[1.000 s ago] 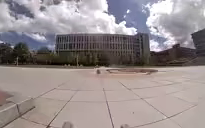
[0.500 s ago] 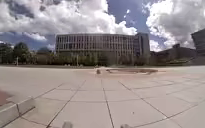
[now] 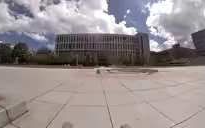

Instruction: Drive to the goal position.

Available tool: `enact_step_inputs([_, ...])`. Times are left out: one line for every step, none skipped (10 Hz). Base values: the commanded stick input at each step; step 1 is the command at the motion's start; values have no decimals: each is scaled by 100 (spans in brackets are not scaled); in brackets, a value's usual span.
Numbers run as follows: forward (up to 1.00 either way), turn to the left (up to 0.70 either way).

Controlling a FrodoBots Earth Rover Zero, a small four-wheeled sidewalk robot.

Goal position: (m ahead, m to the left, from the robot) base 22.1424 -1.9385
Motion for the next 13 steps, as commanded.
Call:
enact_step_inputs([70,0])
enact_step_inputs([70,0])
enact_step_inputs([70,0])
enact_step_inputs([70,0])
enact_step_inputs([70,0])
enact_step_inputs([70,0])
enact_step_inputs([70,0])
enact_step_inputs([70,0])
enact_step_inputs([70,0])
enact_step_inputs([70,0])
enact_step_inputs([70,0])
enact_step_inputs([70,0])
enact_step_inputs([70,0])
